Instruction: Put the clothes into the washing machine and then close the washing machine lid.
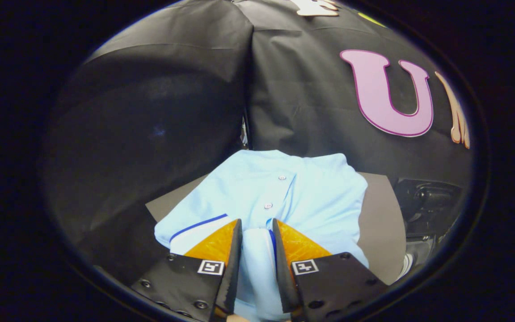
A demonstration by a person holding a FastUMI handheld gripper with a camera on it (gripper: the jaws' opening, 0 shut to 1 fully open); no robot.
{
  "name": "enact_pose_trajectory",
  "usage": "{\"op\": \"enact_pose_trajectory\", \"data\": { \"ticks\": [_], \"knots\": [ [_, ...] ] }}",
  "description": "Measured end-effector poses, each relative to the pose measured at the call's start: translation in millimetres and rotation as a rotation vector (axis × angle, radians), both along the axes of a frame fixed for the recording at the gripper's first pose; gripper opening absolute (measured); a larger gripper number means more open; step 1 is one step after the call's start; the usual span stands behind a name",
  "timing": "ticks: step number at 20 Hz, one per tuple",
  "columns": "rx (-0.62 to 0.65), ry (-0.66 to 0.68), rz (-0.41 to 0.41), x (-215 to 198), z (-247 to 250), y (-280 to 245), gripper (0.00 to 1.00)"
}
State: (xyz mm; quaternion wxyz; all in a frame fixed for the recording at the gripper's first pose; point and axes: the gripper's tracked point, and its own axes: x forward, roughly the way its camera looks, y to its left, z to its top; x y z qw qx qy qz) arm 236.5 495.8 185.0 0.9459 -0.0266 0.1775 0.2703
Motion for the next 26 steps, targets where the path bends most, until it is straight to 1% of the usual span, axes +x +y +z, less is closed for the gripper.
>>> {"op": "enact_pose_trajectory", "data": {
  "ticks": [8,10,11,13,17,18,21,22,23,24,26],
  "knots": [
    [0.045,-0.023,-0.023,2.1,5.1,-5.6,0.41],
    [0.078,-0.032,-0.083,8.3,17.2,-21.0,0.21],
    [0.081,-0.026,-0.087,10.5,16.7,-29.7,0.11],
    [0.090,-0.024,-0.115,13.8,16.5,-48.5,0.11],
    [0.060,-0.070,-0.214,23.2,24.9,-105.7,0.10],
    [0.040,-0.091,-0.253,27.0,28.2,-123.8,0.11],
    [-0.053,-0.178,-0.425,42.3,40.5,-197.3,0.10],
    [-0.056,-0.185,-0.458,42.3,40.9,-215.9,0.10],
    [-0.048,-0.172,-0.477,41.1,38.0,-229.6,0.10],
    [-0.030,-0.155,-0.489,40.5,32.5,-239.1,0.07],
    [0.009,-0.123,-0.495,37.7,24.5,-249.6,0.06]
  ]
}}
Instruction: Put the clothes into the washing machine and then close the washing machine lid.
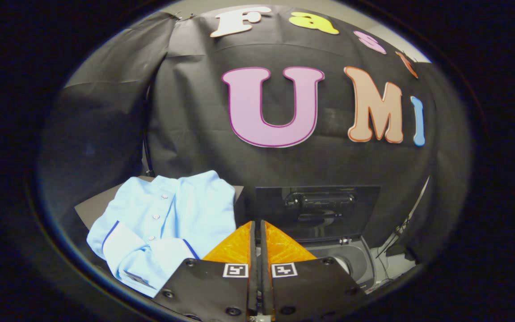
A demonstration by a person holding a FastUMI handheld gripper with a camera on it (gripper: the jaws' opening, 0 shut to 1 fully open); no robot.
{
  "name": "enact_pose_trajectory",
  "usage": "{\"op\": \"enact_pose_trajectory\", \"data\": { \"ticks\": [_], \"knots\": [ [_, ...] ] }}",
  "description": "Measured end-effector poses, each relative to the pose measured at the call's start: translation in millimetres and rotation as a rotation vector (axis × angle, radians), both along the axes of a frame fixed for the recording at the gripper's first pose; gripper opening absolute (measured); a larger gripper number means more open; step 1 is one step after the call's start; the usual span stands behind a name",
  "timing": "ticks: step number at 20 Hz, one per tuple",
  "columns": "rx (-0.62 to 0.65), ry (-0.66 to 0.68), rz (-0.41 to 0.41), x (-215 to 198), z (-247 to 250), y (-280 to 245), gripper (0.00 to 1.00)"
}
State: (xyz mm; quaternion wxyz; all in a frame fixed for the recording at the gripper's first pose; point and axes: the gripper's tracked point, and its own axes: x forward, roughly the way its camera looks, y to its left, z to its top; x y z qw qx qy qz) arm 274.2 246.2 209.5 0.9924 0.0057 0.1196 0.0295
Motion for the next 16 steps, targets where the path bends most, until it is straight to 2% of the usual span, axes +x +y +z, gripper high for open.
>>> {"op": "enact_pose_trajectory", "data": {
  "ticks": [7,9,10,12,16],
  "knots": [
    [0.103,0.023,0.028,-1.5,-5.0,2.9,0.04],
    [0.126,0.011,0.069,1.7,5.9,19.6,0.05],
    [0.131,0.006,0.088,0.6,11.2,28.6,0.19],
    [0.135,-0.008,0.123,-0.8,23.4,49.3,0.31],
    [0.106,0.006,0.232,-2.0,30.4,106.6,0.69]
  ]
}}
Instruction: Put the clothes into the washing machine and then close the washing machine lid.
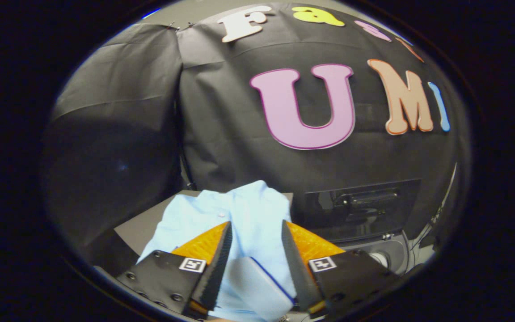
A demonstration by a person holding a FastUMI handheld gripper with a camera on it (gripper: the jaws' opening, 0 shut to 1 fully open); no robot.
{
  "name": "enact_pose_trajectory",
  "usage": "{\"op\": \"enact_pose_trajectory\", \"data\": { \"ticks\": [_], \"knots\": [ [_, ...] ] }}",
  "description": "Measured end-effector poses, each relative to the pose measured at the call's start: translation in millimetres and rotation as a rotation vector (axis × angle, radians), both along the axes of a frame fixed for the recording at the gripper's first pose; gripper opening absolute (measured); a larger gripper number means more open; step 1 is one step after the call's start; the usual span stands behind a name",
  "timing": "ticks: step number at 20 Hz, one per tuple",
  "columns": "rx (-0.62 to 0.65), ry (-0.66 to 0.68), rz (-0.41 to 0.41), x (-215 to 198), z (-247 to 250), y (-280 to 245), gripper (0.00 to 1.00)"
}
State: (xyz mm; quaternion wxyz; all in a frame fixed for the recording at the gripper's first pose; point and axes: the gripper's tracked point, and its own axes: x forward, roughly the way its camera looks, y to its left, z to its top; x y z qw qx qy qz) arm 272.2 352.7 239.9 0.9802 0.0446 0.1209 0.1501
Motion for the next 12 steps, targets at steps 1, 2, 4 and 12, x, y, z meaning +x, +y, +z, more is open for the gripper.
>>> {"op": "enact_pose_trajectory", "data": {
  "ticks": [1,2,4,12],
  "knots": [
    [-0.019,0.005,0.014,1.4,-1.6,11.1,0.79],
    [-0.039,0.013,0.026,2.4,-5.5,21.7,0.88],
    [-0.072,0.039,0.042,7.7,-15.6,40.3,0.99],
    [-0.152,0.141,0.049,12.8,-48.7,62.1,0.91]
  ]
}}
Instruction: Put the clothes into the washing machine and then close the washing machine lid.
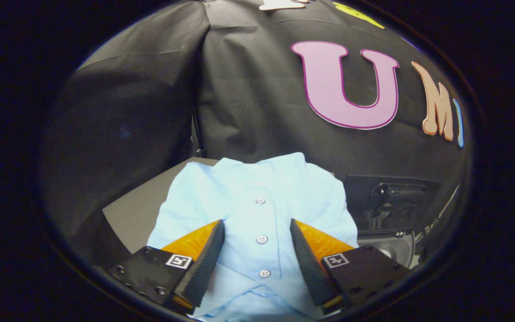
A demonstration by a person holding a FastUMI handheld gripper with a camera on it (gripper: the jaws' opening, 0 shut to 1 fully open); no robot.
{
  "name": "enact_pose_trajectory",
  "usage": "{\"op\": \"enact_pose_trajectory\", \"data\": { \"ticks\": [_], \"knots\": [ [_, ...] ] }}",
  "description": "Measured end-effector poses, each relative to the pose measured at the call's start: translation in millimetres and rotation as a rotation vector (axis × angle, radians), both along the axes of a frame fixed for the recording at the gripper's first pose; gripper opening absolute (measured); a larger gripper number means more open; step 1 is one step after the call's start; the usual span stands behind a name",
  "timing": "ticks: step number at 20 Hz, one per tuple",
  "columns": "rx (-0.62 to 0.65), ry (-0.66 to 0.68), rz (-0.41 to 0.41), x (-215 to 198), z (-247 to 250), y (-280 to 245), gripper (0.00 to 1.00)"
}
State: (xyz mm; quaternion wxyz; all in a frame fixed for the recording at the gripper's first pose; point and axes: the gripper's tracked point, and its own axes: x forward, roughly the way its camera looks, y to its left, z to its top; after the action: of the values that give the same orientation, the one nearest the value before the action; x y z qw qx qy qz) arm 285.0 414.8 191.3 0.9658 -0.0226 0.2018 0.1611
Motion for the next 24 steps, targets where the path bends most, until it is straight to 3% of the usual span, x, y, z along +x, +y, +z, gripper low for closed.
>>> {"op": "enact_pose_trajectory", "data": {
  "ticks": [4,8,10,12,24],
  "knots": [
    [-0.006,-0.025,0.000,0.8,0.5,-4.4,0.38],
    [-0.009,-0.035,-0.015,-1.1,2.9,-11.4,0.39],
    [0.021,-0.049,-0.082,12.2,5.3,-26.6,0.23],
    [0.038,-0.047,-0.090,8.8,6.6,-41.2,0.08],
    [-0.059,-0.074,-0.395,32.2,-3.5,-208.7,0.08]
  ]
}}
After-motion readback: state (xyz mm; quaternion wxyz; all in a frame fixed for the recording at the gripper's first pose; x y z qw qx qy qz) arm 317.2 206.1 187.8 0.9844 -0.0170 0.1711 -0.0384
